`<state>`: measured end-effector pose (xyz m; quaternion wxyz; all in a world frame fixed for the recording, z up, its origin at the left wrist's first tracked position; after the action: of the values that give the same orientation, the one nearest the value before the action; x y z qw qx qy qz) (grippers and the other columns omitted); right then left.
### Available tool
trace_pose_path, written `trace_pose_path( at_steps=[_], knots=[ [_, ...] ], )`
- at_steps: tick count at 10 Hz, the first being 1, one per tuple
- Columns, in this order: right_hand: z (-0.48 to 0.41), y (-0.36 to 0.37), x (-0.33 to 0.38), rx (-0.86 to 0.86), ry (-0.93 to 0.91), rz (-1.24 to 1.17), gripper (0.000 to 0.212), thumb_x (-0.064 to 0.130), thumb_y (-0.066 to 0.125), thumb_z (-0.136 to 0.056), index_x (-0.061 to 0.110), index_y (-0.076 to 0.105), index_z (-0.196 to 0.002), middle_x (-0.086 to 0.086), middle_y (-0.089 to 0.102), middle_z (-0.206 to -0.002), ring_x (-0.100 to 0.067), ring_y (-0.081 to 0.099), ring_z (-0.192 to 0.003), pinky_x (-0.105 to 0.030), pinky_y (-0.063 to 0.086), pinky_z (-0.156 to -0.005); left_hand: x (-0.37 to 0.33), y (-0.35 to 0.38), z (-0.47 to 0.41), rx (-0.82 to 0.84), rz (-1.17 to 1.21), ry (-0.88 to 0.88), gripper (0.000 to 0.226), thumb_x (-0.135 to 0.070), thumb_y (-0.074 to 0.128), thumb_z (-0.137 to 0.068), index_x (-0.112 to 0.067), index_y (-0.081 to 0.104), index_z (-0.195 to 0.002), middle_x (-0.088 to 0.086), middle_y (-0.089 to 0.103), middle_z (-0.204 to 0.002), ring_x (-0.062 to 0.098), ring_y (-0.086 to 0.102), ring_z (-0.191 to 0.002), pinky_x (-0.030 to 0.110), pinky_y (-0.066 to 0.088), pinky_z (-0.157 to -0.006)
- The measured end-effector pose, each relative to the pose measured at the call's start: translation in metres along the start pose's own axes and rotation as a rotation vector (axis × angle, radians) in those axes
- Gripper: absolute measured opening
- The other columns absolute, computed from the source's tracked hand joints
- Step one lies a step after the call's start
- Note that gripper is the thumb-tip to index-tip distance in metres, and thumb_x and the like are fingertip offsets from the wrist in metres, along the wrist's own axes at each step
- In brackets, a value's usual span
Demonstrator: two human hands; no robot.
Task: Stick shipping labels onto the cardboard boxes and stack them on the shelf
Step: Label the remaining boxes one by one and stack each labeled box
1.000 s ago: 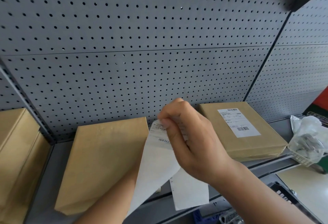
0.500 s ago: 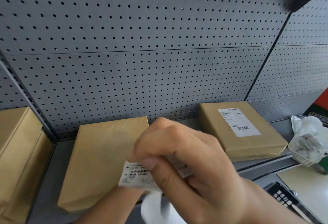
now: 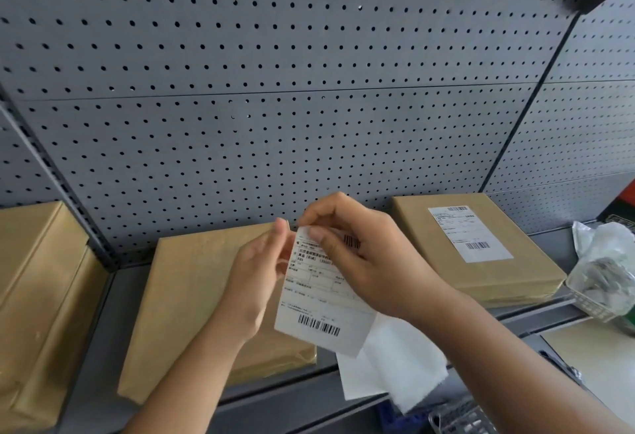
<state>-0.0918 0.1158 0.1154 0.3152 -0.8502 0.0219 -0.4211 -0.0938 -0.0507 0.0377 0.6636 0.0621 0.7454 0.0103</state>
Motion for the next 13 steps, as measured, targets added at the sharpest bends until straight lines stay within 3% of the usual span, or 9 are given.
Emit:
trace_pose_path(
  at_steps=[1,2,3,5,7,8,10,11,13],
  knots=[
    [-0.008,0.003,-0.011,0.005,0.040,0.042,0.009,0.014,0.057,-0.101,0.019,0.061,-0.106,0.006,0.070,-0.095,-0.017,0.067,-0.091,-0.045,0.054,-0.079,-0.014,-0.005,0.015,0.081,0.015,-0.016,0.081,-0.072,0.050,-0.087,0.002,0.070,-0.116,0.024,0.073,-0.114,0.041,0.068,-0.109,0.048,0.056,-0.094],
    [-0.014,0.006,-0.015,-0.002,0.067,0.038,0.012,0.017,0.058,-0.100,0.023,0.063,-0.109,0.008,0.069,-0.097,-0.014,0.068,-0.092,-0.043,0.055,-0.080,-0.014,-0.006,0.020,0.077,-0.109,-0.007,0.045,-0.046,0.063,-0.090,-0.005,0.076,-0.104,0.015,0.078,-0.101,0.028,0.075,-0.094,0.036,0.061,-0.080],
    [-0.021,0.015,-0.022,0.002,0.115,0.038,0.025,0.026,0.059,-0.099,0.030,0.059,-0.124,0.011,0.068,-0.107,-0.008,0.066,-0.101,-0.036,0.057,-0.084,-0.013,-0.012,0.024,-0.052,-0.087,-0.023,0.022,-0.031,0.070,-0.084,-0.013,0.079,-0.094,0.014,0.079,-0.092,0.031,0.076,-0.083,0.041,0.059,-0.073],
    [-0.025,0.033,-0.041,-0.021,0.414,-0.096,0.042,0.039,0.057,-0.098,0.033,0.048,-0.139,0.016,0.059,-0.126,-0.002,0.061,-0.109,-0.022,0.055,-0.083,-0.011,-0.037,0.025,-0.302,-0.029,-0.111,0.020,-0.031,0.070,-0.090,-0.013,0.079,-0.094,0.013,0.080,-0.095,0.037,0.076,-0.089,0.055,0.060,-0.081],
    [-0.023,0.076,-0.056,0.073,0.745,-0.598,0.021,0.021,0.061,-0.099,0.013,0.063,-0.118,-0.008,0.075,-0.109,-0.020,0.075,-0.093,-0.038,0.062,-0.084,-0.004,-0.066,0.032,-0.411,-0.063,-0.181,0.020,-0.029,0.066,-0.097,-0.015,0.077,-0.103,0.005,0.081,-0.099,0.027,0.077,-0.094,0.048,0.061,-0.084],
    [-0.025,0.091,-0.059,0.042,0.757,-0.663,0.016,0.011,0.062,-0.097,0.008,0.064,-0.113,-0.015,0.075,-0.106,-0.024,0.076,-0.089,-0.038,0.063,-0.080,0.000,-0.078,0.035,-0.417,-0.105,-0.209,0.018,-0.029,0.064,-0.098,-0.019,0.079,-0.102,0.001,0.081,-0.099,0.022,0.077,-0.095,0.047,0.060,-0.086],
    [-0.039,0.120,-0.066,0.015,0.700,-0.426,0.012,0.012,0.067,-0.095,0.017,0.064,-0.105,-0.015,0.070,-0.087,-0.028,0.074,-0.085,-0.047,0.062,-0.080,0.009,-0.113,0.040,-0.419,-0.409,-0.241,0.016,-0.031,0.062,-0.099,-0.032,0.078,-0.097,-0.016,0.079,-0.093,0.001,0.074,-0.086,0.028,0.057,-0.074],
    [-0.041,0.136,-0.069,0.023,0.661,-0.224,0.023,0.019,0.069,-0.092,0.028,0.056,-0.108,-0.007,0.071,-0.084,-0.021,0.071,-0.078,-0.036,0.058,-0.072,0.015,-0.130,0.037,-0.385,-0.625,-0.257,0.014,-0.029,0.065,-0.098,-0.028,0.079,-0.098,-0.015,0.079,-0.093,-0.002,0.073,-0.083,0.019,0.054,-0.066],
    [-0.044,0.148,-0.072,0.049,0.575,0.037,0.041,0.017,0.066,-0.094,0.025,0.046,-0.128,-0.003,0.066,-0.084,-0.011,0.063,-0.076,-0.012,0.040,-0.056,0.026,-0.141,0.024,-0.423,-0.818,-0.271,0.027,-0.030,0.074,-0.091,-0.024,0.067,-0.116,-0.007,0.073,-0.085,0.003,0.068,-0.078,0.020,0.045,-0.059]
  ],
)
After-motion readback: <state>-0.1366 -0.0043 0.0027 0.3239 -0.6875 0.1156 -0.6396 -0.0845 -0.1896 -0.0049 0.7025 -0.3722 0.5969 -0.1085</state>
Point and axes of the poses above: each hand's wrist, its own z-axis away from the middle knuckle, its own y-axis out of the palm, x = y × z, the point moved 2 cm from there along -z, towards the middle knuckle
